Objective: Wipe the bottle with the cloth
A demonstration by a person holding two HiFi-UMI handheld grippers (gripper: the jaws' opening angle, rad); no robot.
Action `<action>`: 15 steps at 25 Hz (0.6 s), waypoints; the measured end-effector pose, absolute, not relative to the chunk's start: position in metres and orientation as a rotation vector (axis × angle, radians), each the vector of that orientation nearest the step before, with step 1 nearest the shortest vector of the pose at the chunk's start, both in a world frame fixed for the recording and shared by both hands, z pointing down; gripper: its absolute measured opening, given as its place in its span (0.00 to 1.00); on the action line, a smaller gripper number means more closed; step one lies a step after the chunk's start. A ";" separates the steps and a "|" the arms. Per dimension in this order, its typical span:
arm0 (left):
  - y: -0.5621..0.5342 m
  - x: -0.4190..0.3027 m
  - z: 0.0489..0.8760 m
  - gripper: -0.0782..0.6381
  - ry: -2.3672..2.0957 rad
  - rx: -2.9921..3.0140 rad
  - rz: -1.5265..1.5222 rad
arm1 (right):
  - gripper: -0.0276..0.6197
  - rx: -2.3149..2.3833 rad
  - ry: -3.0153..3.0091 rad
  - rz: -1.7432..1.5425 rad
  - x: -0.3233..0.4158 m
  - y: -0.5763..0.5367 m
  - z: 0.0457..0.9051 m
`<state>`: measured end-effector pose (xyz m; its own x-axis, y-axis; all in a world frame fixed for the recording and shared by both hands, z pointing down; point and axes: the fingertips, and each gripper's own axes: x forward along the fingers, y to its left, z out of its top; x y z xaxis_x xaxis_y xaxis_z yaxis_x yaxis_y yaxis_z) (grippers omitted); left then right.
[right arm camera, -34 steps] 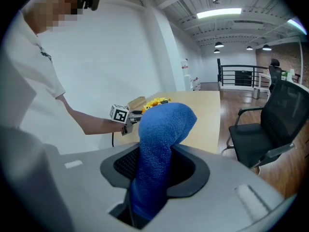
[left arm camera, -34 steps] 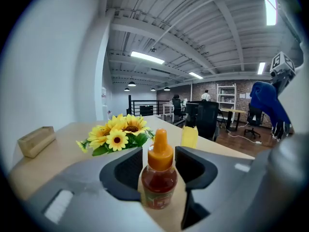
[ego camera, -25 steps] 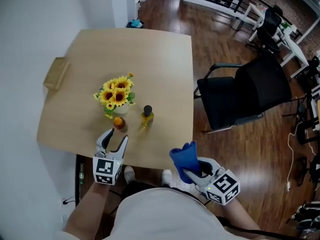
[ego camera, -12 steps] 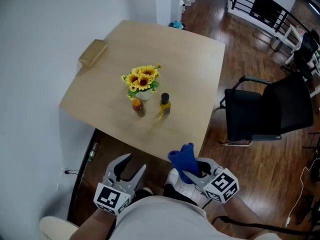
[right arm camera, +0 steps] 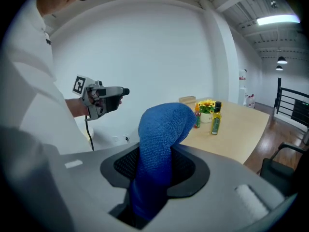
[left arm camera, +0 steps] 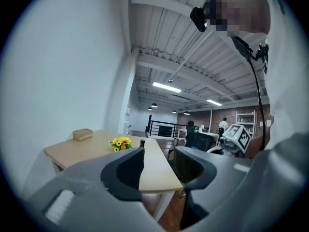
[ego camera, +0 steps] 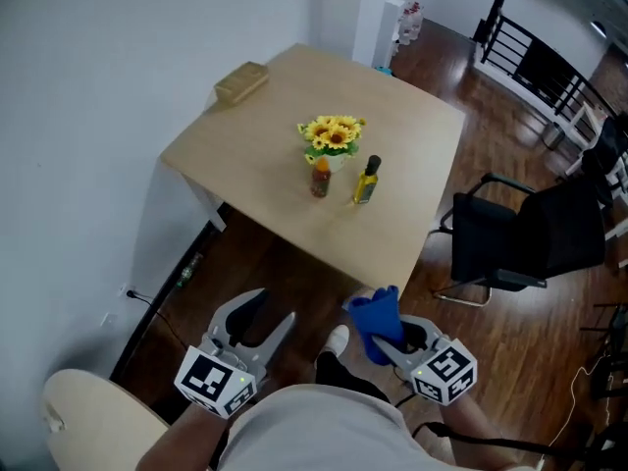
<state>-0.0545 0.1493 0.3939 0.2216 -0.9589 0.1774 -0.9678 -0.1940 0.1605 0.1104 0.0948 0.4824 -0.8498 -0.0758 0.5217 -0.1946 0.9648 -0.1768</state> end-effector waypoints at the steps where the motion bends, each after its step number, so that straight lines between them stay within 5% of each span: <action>1: 0.168 -0.055 0.392 0.40 -1.820 2.250 0.034 | 0.28 0.193 -2.582 0.312 0.114 0.112 0.480; 15: 0.329 0.001 0.399 0.40 -1.806 2.253 0.062 | 0.28 0.198 -2.597 0.308 0.165 0.260 0.455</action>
